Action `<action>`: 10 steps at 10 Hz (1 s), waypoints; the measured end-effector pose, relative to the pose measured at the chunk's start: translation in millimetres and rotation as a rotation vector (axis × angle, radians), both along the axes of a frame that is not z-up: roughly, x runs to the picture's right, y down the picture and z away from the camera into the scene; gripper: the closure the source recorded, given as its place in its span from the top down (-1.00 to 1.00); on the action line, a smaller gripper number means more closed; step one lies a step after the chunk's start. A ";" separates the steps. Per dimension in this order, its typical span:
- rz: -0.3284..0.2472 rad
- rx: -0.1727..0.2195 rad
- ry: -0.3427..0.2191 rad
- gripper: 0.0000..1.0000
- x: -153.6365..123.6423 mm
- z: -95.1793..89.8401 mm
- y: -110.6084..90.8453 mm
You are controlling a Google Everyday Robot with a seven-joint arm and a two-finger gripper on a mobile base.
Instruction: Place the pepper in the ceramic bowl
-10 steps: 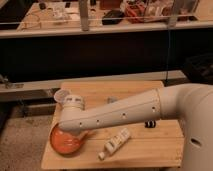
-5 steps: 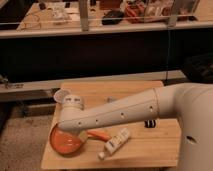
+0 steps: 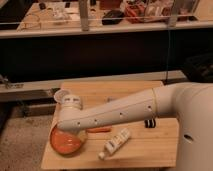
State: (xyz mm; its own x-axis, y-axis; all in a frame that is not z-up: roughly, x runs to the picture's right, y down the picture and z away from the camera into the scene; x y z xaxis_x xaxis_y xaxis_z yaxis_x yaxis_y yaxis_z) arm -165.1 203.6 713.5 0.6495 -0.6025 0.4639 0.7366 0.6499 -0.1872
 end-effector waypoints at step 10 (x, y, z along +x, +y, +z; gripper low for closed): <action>0.266 -0.193 0.204 0.60 110.3 45.9 -11.4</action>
